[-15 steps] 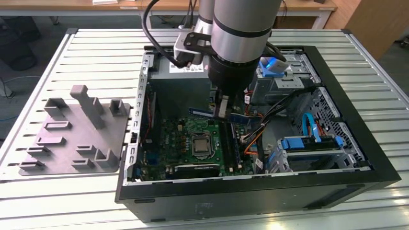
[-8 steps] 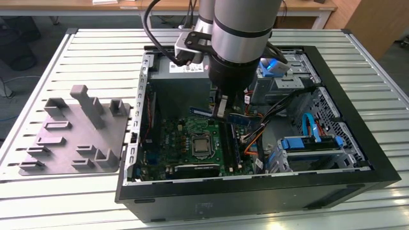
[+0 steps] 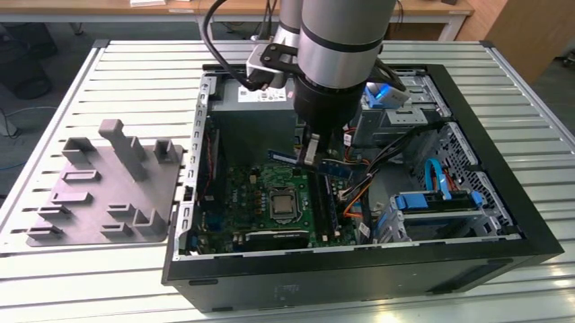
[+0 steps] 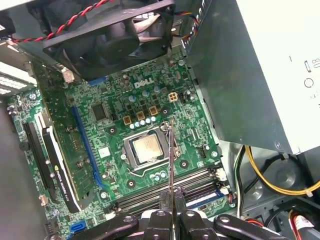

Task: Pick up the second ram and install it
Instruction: 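Insert the second ram into the second slot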

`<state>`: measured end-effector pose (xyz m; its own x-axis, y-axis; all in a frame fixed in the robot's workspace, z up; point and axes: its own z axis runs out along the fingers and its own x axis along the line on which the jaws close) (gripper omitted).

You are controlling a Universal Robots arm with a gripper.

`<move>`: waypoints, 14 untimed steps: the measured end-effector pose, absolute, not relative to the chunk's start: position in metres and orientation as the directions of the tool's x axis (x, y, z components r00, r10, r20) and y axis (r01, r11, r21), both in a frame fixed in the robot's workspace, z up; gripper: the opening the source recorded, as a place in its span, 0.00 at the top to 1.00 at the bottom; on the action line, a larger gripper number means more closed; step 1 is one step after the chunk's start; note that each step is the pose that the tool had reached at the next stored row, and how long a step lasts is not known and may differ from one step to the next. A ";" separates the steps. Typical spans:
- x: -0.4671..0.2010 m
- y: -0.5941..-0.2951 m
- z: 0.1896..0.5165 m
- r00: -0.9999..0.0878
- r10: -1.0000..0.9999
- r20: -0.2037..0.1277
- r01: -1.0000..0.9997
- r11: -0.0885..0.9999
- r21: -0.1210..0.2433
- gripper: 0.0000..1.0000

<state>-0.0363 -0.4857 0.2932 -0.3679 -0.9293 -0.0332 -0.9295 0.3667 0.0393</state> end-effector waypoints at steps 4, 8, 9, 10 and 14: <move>-0.036 -0.486 0.293 -0.388 -0.921 -0.030 -0.921 0.387 0.038 0.86; -0.036 -0.486 0.293 -0.409 -0.912 -0.025 -0.912 0.408 0.036 0.86; -0.036 -0.486 0.293 -0.414 -0.910 -0.024 -0.910 0.413 0.035 0.86; -0.036 -0.486 0.293 -0.419 -0.908 -0.023 -0.908 0.418 0.035 0.86; -0.036 -0.486 0.293 -0.437 -0.899 -0.017 -0.899 0.437 0.032 0.86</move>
